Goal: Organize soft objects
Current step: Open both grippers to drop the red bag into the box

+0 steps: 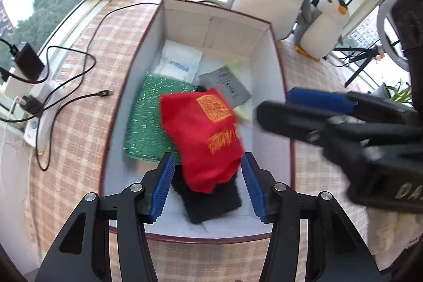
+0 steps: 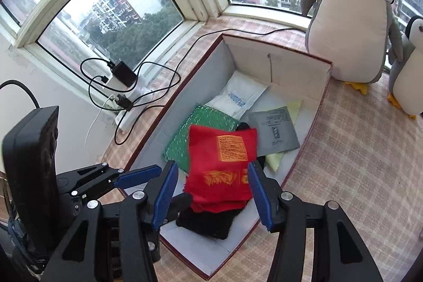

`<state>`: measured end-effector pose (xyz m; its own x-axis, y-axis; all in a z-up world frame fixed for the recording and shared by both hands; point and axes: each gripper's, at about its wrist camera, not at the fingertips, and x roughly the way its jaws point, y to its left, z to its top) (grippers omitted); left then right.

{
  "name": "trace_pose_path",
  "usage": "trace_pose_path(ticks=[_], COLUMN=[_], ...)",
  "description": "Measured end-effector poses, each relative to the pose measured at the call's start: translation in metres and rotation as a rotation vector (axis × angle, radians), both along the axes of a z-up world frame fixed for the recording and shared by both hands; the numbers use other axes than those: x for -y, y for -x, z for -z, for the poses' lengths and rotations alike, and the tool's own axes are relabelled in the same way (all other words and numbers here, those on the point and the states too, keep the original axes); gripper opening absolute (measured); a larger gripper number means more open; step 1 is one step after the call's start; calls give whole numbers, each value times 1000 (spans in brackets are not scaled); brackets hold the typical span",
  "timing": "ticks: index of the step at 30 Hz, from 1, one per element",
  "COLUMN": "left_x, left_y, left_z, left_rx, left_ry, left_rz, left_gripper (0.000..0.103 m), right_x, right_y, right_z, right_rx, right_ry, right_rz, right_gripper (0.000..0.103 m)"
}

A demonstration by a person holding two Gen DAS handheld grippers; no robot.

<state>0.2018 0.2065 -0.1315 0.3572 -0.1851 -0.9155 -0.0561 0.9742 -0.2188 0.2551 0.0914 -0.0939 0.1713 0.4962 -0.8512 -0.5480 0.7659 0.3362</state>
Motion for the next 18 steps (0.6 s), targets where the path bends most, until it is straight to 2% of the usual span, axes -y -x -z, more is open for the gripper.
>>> trace_pose_path(ticks=[11,14,18], left_x=[3,17,51], left_y=[23,38,63], left_z=[-19,-32,-41], left_rx=[79,127,187], left_ry=[-19,-21,-41], left_rz=[31,82,200], left_gripper=[53,53,53], right_x=[35,57,94], right_y=[17,28,46], right_z=[-17,-24,-31], right_rx=[38,54,81], right_ry=[-19,-30,-35], right_rz=[37,57,91], right_gripper=[51,51,51])
